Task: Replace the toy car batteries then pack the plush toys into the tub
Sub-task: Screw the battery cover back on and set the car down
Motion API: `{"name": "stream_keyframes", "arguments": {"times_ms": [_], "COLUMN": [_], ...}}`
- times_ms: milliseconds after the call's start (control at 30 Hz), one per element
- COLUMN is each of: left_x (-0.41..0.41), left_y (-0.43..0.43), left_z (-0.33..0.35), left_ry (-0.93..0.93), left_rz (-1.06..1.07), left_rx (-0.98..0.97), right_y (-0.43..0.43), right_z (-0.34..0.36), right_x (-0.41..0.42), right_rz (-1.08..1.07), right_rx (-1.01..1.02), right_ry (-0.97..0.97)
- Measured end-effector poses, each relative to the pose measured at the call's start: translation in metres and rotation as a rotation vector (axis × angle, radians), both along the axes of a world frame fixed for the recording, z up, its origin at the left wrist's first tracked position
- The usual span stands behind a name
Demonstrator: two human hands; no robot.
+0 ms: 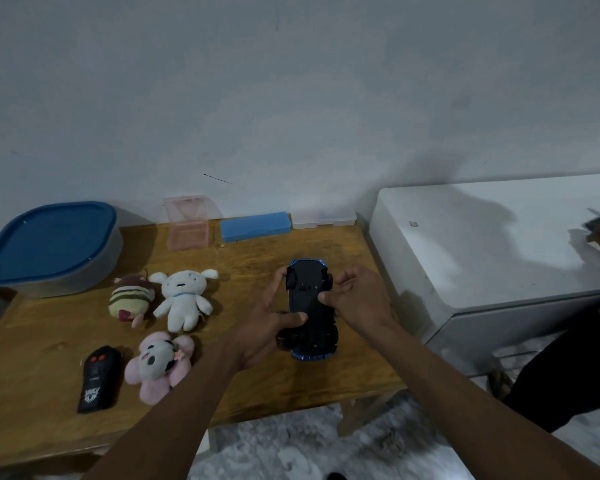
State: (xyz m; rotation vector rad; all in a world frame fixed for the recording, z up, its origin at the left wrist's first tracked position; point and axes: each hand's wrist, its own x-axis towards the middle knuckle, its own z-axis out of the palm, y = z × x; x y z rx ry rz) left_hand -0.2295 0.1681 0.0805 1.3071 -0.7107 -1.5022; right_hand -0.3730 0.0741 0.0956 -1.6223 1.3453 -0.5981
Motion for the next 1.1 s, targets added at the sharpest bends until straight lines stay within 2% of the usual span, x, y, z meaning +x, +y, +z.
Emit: {"name": "stream_keyframes", "arguments": {"times_ms": [167,533,700,867,967,1100], "left_x": [-0.011,-0.035,-0.046,-0.058,-0.061,-0.064], "left_y": [-0.001,-0.010,-0.016,-0.019,-0.020,-0.021], "left_z": [-0.008,-0.033,-0.045,-0.061,-0.069,-0.074], "left_ry": [-0.006,-0.019,-0.004,0.015,0.012,0.058], "left_rz": [-0.030,-0.048,0.003,0.044,0.063,0.089], "left_rx": [0.085,0.118,0.133,0.142,0.160,0.190], "right_y": [0.000,-0.007,-0.022,-0.045,-0.051,-0.054], "right_z": [-0.011,-0.026,-0.036,-0.059,-0.073,-0.095], "right_x": [-0.013,-0.038,-0.054,-0.081,-0.098,-0.104], "right_rz": [-0.030,-0.044,-0.024,-0.068,0.003,0.085], "right_rx": [0.051,0.084,0.197,0.117,0.105,0.135], "right_ry": [0.027,0.087,0.001,0.209,0.394,0.482]}}
